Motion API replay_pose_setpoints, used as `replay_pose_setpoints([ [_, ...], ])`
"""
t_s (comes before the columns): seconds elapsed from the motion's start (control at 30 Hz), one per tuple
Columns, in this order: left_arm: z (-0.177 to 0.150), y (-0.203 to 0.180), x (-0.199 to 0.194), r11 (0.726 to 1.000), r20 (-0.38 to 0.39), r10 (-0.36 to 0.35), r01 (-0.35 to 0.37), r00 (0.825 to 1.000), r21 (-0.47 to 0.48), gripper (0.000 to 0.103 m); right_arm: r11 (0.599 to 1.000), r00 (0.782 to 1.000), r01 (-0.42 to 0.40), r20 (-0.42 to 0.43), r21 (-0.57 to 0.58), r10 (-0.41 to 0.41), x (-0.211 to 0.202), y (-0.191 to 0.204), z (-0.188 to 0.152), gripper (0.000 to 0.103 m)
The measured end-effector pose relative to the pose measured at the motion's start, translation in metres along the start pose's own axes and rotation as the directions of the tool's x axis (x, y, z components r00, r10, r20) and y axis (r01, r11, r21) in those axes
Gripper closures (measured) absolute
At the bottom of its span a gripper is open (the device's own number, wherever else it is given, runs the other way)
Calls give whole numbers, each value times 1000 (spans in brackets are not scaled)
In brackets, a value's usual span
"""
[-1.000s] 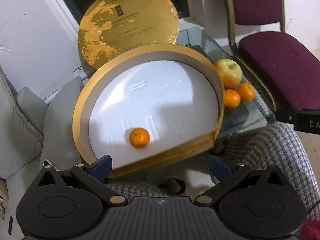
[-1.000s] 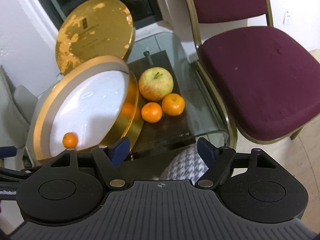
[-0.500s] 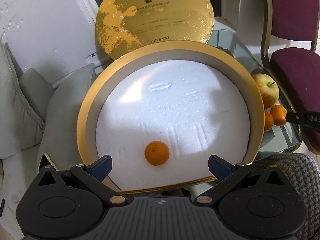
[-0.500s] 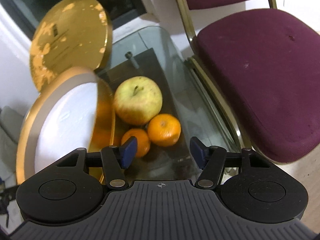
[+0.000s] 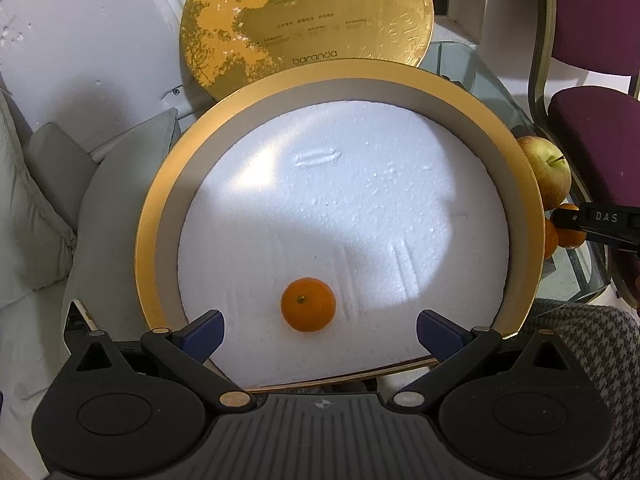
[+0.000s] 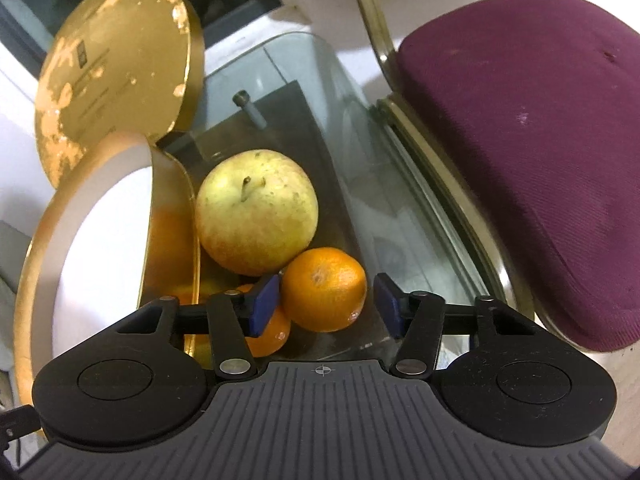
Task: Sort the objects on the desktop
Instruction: 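Grasp a second mandarin with the right gripper and lift it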
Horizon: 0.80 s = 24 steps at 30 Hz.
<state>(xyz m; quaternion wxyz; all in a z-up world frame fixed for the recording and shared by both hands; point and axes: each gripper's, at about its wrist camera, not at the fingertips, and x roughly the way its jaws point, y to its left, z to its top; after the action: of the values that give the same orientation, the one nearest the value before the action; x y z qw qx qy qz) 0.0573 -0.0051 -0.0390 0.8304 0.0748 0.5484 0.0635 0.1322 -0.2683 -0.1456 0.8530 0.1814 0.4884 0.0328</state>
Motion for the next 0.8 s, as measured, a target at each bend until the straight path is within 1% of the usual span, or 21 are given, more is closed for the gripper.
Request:
replay_pose_setpoints([
  [0.13, -4, 2, -1, 1000, -5, 3, -3, 1000, -5, 1, 1000, 1000, 13, -2, -11, -13, 0, 1, 2, 54],
  [0.2, -6, 3, -3, 1000, -5, 2, -2, 1000, -8, 1, 999, 999, 40, 11, -11, -40, -5, 1, 1, 54],
  [0.37, -17, 8, -11, 1000, 1, -4, 4, 1000, -18, 1, 997, 997, 59, 36, 49, -61, -31, -7, -3, 54],
  [0.5, -29, 13, -16, 999, -3, -28, 28, 1000, -30, 1, 996, 995, 67, 66, 53, -70, -58, -3, -5, 54],
  [0.6, -36, 25, -22, 996, 17, -47, 48, 999, -70, 1, 999, 993, 38, 110, 7, -38, -81, 16, -2, 54],
  [0.67, -38, 39, -27, 993, 42, -41, 46, 998, -111, 1, 999, 990, 2, 139, -48, 5, -95, 39, 2, 54],
  [0.73, -40, 55, -31, 987, 63, -27, 36, 998, -156, 1, 992, 987, -41, 147, -116, 58, -103, 64, 2, 54],
  [0.8, -44, 74, -34, 978, 78, -7, 23, 997, -206, 1, 977, 984, -90, 133, -193, 116, -106, 93, 0, 54],
])
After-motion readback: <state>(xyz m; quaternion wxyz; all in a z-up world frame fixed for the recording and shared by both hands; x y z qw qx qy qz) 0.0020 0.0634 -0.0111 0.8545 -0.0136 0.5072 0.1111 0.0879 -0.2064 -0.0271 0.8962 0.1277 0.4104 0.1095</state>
